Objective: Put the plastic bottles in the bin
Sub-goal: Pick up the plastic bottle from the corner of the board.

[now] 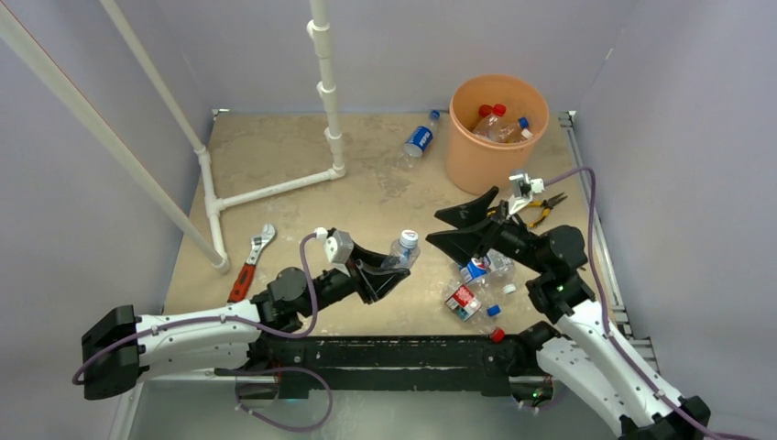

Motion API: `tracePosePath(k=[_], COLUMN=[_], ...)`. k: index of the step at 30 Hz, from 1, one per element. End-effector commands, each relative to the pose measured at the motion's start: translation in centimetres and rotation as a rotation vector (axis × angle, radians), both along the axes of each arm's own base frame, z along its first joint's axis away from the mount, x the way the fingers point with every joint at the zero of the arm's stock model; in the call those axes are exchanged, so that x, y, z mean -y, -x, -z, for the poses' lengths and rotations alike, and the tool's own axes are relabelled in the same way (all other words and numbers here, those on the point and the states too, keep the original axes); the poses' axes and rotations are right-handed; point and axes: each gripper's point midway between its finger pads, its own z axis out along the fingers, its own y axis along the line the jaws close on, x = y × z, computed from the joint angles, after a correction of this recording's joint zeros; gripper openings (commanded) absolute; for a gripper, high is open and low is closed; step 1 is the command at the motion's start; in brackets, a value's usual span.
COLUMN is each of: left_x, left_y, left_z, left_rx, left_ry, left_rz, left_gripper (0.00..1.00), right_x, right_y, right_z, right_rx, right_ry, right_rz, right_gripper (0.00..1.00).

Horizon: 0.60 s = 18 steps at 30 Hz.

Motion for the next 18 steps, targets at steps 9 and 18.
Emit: tracePosePath(k=[9,18], left_x=[0.2,0.3], left_y=[0.4,0.4], left_z=[-3.1,-3.1], left_rx=[0.048,0.036], left_ry=[0.100,0.102], left_rz=[0.021,0.026], left_gripper=[0.00,0.00], right_x=[-2.6,-5.2], right_y=[0.5,0.5], right_z=[-0.5,0.0], right_rx=[0.027,-0.004], right_ry=[0.074,0.089], right_rz=[-0.028,-0.034], right_gripper=[0.93,0.80])
